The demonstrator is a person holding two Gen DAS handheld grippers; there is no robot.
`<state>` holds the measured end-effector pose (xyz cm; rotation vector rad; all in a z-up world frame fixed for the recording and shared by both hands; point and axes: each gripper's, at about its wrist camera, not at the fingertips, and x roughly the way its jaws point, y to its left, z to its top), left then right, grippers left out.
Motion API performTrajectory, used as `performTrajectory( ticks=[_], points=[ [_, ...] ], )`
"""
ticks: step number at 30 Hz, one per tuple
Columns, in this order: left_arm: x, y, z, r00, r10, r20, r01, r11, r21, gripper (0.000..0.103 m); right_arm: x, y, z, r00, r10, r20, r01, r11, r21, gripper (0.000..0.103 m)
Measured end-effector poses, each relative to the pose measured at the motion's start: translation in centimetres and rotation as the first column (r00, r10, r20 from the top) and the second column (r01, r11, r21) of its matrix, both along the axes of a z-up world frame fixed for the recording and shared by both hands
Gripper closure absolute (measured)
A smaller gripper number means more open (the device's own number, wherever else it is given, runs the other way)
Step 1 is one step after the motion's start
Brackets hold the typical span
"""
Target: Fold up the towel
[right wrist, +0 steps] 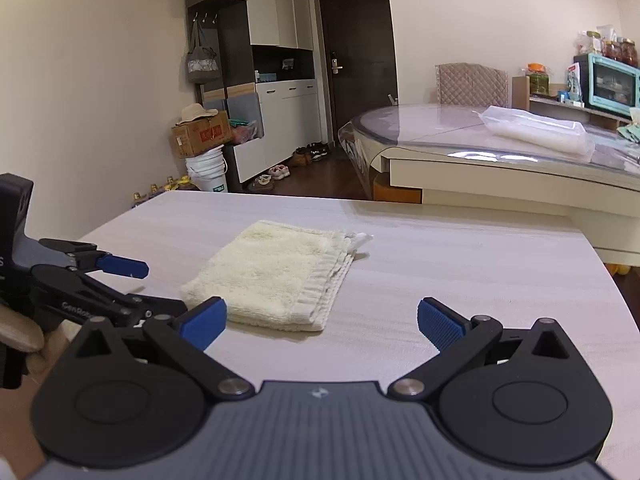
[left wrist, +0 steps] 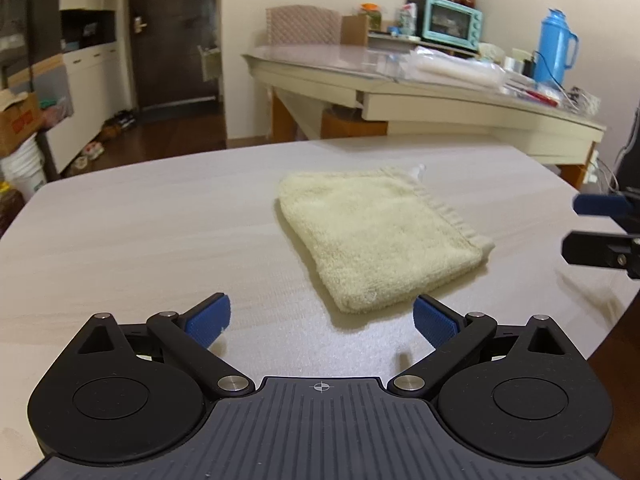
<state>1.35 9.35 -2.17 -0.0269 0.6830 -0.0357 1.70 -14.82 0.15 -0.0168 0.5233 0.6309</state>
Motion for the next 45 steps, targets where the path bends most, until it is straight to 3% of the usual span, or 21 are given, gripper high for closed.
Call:
performTrajectory(
  ticks=[3,9,16,21,31,45],
  points=[
    [-0.3,-0.3,0.5,1.0,0.021,0.003,-0.021,1.0,0.017,0.002,-0.1,-0.1,0.2,1.0,-0.015,-0.001,0.015,1.0,0.002,0.0],
    [-1.0,-0.2,1.0,0.999,0.033,0.017,-0.033,0.999,-0.001,0.001,-0.8,0.8,0.3,0.996,-0.078,0.045,0.082,0.992,-0.092,0.0],
    [-1.4,0.3,1.6,0.997,0.069,0.02,-0.068,0.997,-0.042,0.0,-1.0,1.0,0.5,0.998,-0.055,-0.015,0.053,0.995,-0.08,0.0],
    [-1.6,0.1,2.1,0.996,0.081,0.025,-0.08,0.996,-0.029,0.0,-0.8,1.1,0.7,0.998,-0.053,-0.044,0.049,0.996,-0.078,0.0],
    [-1.7,-0.9,2.2,0.998,0.066,0.011,-0.066,0.998,0.009,0.0,-1.0,2.4,0.4,0.998,-0.042,-0.056,0.034,0.989,-0.141,0.0],
    [-0.9,-0.1,2.3,0.998,0.061,-0.007,-0.061,0.998,-0.019,0.0,-0.8,3.1,0.1,0.997,-0.012,-0.079,-0.001,0.987,-0.162,0.0]
  ],
)
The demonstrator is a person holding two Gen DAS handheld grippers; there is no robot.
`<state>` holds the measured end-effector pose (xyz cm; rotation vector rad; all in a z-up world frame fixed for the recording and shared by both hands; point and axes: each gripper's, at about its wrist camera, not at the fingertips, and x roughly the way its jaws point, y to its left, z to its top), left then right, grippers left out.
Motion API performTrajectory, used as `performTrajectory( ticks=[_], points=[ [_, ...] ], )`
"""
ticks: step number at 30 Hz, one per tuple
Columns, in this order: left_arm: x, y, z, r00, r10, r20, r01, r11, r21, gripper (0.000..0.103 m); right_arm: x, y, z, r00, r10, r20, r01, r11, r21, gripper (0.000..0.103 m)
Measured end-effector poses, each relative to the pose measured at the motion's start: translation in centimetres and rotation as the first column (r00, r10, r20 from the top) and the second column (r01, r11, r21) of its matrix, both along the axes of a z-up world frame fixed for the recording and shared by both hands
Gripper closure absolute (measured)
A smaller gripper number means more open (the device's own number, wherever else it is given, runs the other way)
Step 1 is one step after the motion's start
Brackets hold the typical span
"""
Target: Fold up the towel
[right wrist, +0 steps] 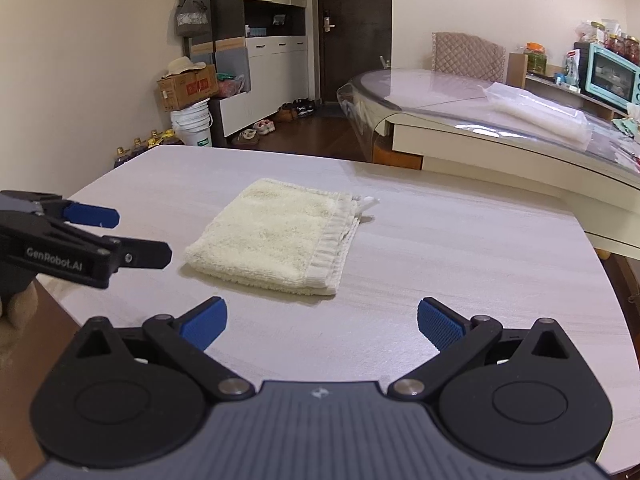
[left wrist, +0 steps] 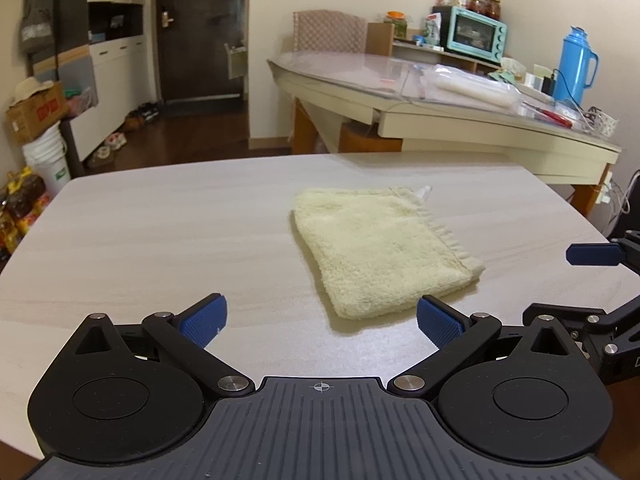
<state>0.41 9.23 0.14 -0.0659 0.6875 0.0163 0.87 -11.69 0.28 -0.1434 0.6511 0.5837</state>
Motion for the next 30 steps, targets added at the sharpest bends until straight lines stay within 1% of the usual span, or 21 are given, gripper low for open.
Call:
performTrajectory(
  ticks=[3,8,17,25,30],
  points=[
    [0.3,0.2,-0.1,1.0,0.012,-0.004,-0.012,1.0,-0.011,0.0,0.2,0.2,-0.1,1.0,0.002,0.0,-0.002,1.0,-0.002,0.0],
    [0.8,0.3,-0.2,1.0,-0.008,-0.016,0.008,0.999,-0.035,0.0,0.4,0.2,0.0,1.0,-0.006,0.006,0.007,1.0,-0.001,0.0],
    [1.5,0.2,-0.3,1.0,0.001,-0.007,-0.001,1.0,-0.006,0.0,0.6,0.7,0.2,1.0,-0.005,0.003,0.005,1.0,-0.02,0.0],
    [1.9,0.3,-0.3,1.0,-0.005,-0.022,0.006,1.0,0.005,0.0,0.8,0.9,0.5,1.0,-0.003,-0.004,0.003,1.0,-0.023,0.0],
    [1.8,0.0,-0.3,1.0,-0.017,-0.009,0.017,1.0,0.018,0.0,1.3,1.2,0.1,1.0,0.001,-0.01,-0.001,1.0,-0.02,0.0]
  ],
)
